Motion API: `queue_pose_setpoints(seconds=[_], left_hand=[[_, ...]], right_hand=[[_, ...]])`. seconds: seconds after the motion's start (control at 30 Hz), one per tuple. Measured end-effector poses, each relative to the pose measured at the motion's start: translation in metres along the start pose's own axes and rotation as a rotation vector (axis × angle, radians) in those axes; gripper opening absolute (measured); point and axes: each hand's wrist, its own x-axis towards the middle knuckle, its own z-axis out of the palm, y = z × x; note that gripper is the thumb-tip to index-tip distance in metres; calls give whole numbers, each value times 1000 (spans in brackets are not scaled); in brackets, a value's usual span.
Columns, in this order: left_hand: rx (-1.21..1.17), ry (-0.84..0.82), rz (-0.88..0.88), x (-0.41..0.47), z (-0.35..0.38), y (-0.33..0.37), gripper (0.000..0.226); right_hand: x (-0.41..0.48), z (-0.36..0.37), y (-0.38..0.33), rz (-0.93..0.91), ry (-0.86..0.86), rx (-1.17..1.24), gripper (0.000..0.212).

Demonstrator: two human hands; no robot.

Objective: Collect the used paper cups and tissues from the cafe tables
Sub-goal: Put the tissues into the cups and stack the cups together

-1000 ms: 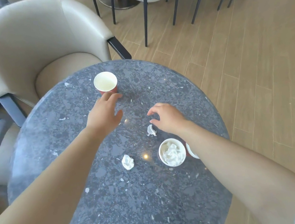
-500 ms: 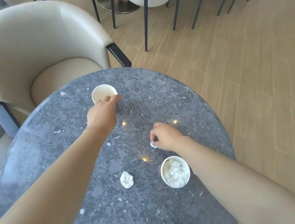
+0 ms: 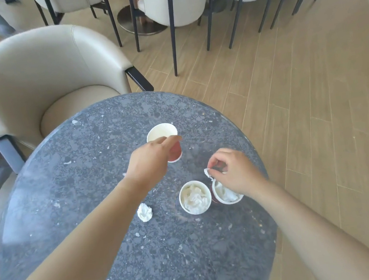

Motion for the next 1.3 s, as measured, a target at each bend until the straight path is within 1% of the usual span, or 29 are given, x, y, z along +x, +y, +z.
queue_pose_setpoints(seconds=[0.1, 0.17, 0.27, 0.3, 0.37, 0.47, 0.6, 0.7, 0.8, 0.9, 1.03, 1.1, 1.3], left_hand=[[-34, -14, 9, -9, 6, 23, 61], [-48, -23, -22, -12, 11, 33, 62], [-35, -19, -21, -16, 19, 44, 60], [-27, -14, -12, -17, 21, 46, 59], [10, -15, -10, -18, 26, 48, 55], [50, -40, -43, -16, 33, 45, 46], [126, -101, -46, -10, 41, 40, 47], [156, -173, -18, -5, 45, 36, 49], [112, -254, 39, -5, 46, 34, 43], [62, -245, 50, -13, 42, 31, 39], [-53, -143, -35, -31, 34, 20, 48], [-117, -132, -104, -41, 29, 13, 50], [-64, -301, -225, -69, 25, -15, 45]], right_hand=[[-32, -4, 14, 40, 48, -64, 13], [-45, -3, 23, 62, 19, -156, 3], [-53, 2, 30, 55, -77, -262, 22], [-55, 3, 30, 40, -73, -258, 26], [-60, 1, 28, 11, -11, -216, 31], [-68, -3, 27, 6, 71, -167, 32], [-76, -4, 33, 24, 79, -150, 30], [-79, -3, 37, 46, 97, -146, 33], [-78, 0, 36, 54, 92, -157, 38], [-74, 3, 32, 45, 88, -162, 37], [-64, 7, 23, 17, 84, -153, 34], [-57, 10, 15, -6, 73, -139, 34], [-36, 25, -5, -91, 41, -140, 35]])
